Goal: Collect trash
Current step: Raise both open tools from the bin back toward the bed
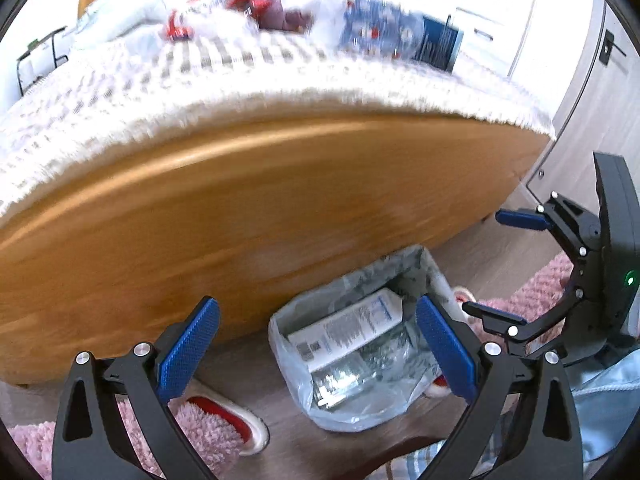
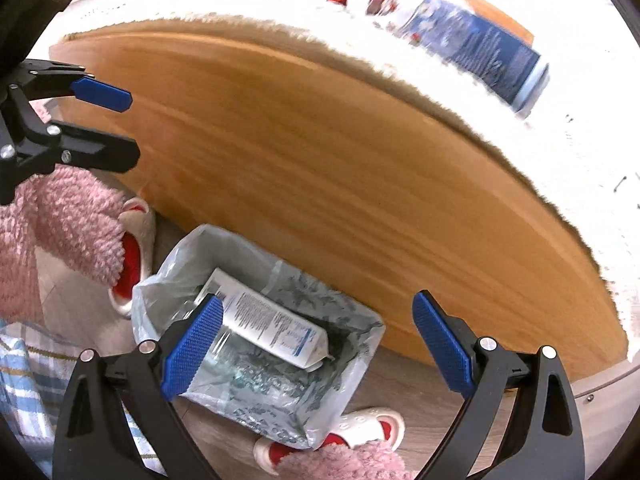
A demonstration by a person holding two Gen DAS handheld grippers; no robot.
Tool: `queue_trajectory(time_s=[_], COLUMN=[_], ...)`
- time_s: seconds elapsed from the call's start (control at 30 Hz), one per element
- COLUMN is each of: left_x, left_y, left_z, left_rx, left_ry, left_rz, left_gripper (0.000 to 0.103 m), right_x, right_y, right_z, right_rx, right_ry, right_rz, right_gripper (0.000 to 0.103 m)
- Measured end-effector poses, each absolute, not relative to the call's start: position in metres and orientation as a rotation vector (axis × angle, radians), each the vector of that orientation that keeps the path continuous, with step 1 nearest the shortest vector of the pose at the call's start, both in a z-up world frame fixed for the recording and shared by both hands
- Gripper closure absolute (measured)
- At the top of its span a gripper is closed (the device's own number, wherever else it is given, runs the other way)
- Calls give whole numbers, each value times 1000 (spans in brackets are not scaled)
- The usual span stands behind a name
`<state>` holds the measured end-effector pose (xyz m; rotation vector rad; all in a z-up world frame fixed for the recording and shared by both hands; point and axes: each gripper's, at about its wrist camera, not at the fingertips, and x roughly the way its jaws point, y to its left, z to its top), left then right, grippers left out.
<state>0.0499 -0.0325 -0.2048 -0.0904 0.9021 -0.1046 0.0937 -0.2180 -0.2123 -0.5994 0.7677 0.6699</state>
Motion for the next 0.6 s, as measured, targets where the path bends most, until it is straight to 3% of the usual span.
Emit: queue_trajectory(time_s=[0.6], left_x=[39], left_y=[-23], left_z=[-145], left_rx=[-61], left_ry=[665], left_rz=[-45], left_gripper=[8], right_x=[97], right_y=[-262], right_z=[-135], right_rx=[-276], right_ry=[594], right_rz=[492], right_gripper=[11])
